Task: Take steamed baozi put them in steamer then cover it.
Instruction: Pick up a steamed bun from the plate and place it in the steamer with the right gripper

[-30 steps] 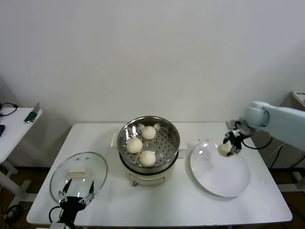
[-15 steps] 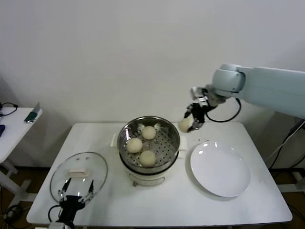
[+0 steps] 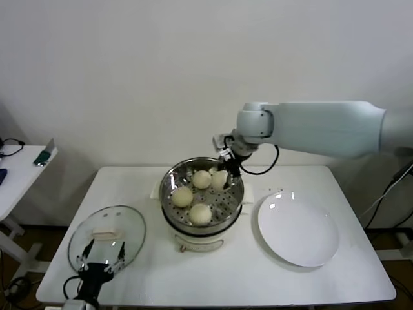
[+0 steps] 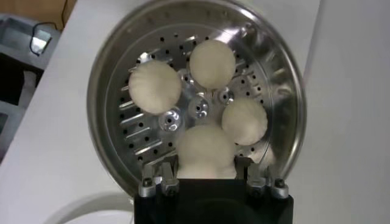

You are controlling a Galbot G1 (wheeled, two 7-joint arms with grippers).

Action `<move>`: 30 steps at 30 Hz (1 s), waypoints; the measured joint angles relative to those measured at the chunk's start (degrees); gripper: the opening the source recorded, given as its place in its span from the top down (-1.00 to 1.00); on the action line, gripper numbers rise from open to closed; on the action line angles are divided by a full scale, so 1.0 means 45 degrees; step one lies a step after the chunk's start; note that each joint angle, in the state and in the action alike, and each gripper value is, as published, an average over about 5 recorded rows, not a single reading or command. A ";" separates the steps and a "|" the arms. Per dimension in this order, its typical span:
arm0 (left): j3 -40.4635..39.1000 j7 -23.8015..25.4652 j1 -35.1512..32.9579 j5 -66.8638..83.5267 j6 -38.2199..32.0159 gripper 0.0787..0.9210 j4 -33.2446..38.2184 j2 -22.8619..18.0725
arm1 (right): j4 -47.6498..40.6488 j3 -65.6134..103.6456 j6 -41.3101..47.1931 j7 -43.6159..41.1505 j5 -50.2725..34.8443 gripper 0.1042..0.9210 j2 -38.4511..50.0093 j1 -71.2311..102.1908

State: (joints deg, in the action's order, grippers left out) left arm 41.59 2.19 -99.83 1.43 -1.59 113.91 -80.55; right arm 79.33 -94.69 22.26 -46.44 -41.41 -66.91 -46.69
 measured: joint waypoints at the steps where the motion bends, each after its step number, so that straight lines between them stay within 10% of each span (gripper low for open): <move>1: 0.0001 0.0002 0.0008 0.0000 0.0000 -0.77 0.0000 0.0001 | -0.0052 -0.0006 0.0026 0.0043 0.0085 -0.26 -0.0064 0.0129; 19: -0.0024 0.0005 0.0012 0.0007 -0.0020 -0.77 0.0059 0.0005 | -0.0443 -0.0084 0.0219 0.0313 0.1019 -0.27 -0.0594 0.1232; 30: -0.0018 -0.0015 0.0061 0.0109 0.0068 -0.77 0.0112 -0.0017 | -0.0713 0.0140 0.0042 0.0314 0.1183 -0.74 -0.0556 0.1333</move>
State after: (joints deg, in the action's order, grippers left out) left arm 41.51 2.13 -99.56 1.92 -1.28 114.42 -80.63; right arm 76.12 -94.06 22.45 -45.03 -36.09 -69.41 -40.69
